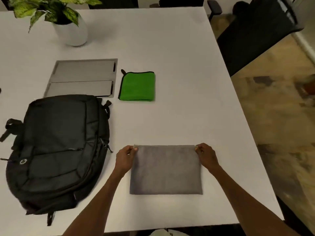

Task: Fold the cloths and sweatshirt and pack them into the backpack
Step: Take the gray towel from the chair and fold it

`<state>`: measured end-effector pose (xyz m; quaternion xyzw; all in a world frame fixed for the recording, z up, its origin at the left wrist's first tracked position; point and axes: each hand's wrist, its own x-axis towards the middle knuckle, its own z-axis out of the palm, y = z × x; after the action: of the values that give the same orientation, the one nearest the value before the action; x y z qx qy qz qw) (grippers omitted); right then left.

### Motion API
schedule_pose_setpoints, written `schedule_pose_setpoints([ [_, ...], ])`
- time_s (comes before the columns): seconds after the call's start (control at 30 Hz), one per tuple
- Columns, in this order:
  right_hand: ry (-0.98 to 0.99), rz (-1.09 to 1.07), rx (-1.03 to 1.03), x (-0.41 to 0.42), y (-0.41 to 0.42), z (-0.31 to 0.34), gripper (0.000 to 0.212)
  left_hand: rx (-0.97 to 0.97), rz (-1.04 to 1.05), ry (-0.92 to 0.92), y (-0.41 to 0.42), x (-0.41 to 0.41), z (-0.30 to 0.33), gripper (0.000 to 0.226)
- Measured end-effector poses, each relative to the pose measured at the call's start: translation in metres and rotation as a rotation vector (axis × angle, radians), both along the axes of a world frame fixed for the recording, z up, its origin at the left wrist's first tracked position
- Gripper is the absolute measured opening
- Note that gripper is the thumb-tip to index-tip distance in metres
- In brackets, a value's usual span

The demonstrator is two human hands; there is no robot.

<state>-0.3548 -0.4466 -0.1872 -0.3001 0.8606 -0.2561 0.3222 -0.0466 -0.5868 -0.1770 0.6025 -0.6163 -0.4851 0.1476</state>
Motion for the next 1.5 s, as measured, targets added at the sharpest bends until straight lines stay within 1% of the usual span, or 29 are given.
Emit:
schedule_pose_setpoints([
  [0.07, 0.017, 0.007, 0.042, -0.001, -0.003, -0.007, 0.014, -0.006, -0.010, -0.046, -0.003, -0.002, -0.008, 0.022],
  [0.17, 0.031, 0.007, 0.052, -0.002, -0.008, -0.010, 0.012, 0.005, 0.007, -0.104, -0.005, -0.003, -0.018, 0.023],
  [0.3, 0.085, 0.044, 0.109, -0.002, -0.014, -0.015, 0.013, 0.039, 0.035, -0.163, -0.009, -0.009, -0.023, 0.026],
  [0.4, 0.108, 0.026, 0.138, 0.001, -0.018, -0.018, 0.014, 0.059, 0.043, -0.211, -0.013, -0.014, -0.026, 0.027],
  [0.53, 0.160, 0.003, 0.131, 0.007, -0.019, -0.020, 0.016, 0.037, 0.069, -0.285, -0.013, -0.022, -0.024, 0.032],
  [0.63, 0.194, -0.011, 0.102, 0.012, -0.016, -0.015, 0.018, -0.001, 0.141, -0.272, -0.003, -0.028, -0.015, 0.033],
  [0.67, 0.226, -0.001, 0.078, 0.015, -0.013, -0.012, 0.020, -0.046, 0.151, -0.271, 0.003, -0.029, -0.012, 0.034],
  [0.7, 0.280, 0.030, 0.044, 0.018, -0.009, -0.009, 0.024, -0.133, 0.132, -0.275, 0.009, -0.028, -0.011, 0.036],
  [0.77, 0.373, 0.151, -0.045, 0.026, 0.004, -0.005, 0.037, -0.344, 0.014, -0.261, 0.024, -0.024, -0.015, 0.035],
  [0.83, 0.369, 0.289, -0.105, 0.038, 0.017, -0.006, 0.051, -0.452, -0.141, -0.196, 0.041, -0.022, -0.024, 0.033],
  [0.9, 0.429, 0.462, -0.122, 0.051, 0.031, -0.012, 0.062, -0.434, -0.290, -0.142, 0.057, -0.025, -0.033, 0.044],
  [0.97, 0.495, 0.663, -0.120, 0.065, 0.042, -0.019, 0.068, -0.397, -0.456, -0.167, 0.073, -0.031, -0.039, 0.057],
  [1.03, 0.515, 0.813, -0.082, 0.079, 0.053, -0.022, 0.074, -0.365, -0.585, -0.281, 0.086, -0.034, -0.047, 0.070],
  [1.1, 0.540, 0.903, -0.020, 0.086, 0.064, -0.026, 0.077, -0.364, -0.660, -0.449, 0.091, -0.029, -0.055, 0.081],
  [1.17, 0.557, 0.924, 0.055, 0.081, 0.074, -0.032, 0.079, -0.404, -0.709, -0.573, 0.092, -0.025, -0.059, 0.090],
  [1.23, 0.547, 0.885, 0.141, 0.068, 0.082, -0.037, 0.085, -0.425, -0.726, -0.622, 0.091, -0.024, -0.061, 0.098],
  [1.33, 0.565, 0.865, 0.210, 0.050, 0.091, -0.040, 0.091, -0.445, -0.713, -0.631, 0.092, -0.023, -0.062, 0.106],
  [1.5, 0.536, 0.821, 0.247, 0.038, 0.096, -0.038, 0.092, -0.446, -0.702, -0.613, 0.092, -0.020, -0.060, 0.108],
])
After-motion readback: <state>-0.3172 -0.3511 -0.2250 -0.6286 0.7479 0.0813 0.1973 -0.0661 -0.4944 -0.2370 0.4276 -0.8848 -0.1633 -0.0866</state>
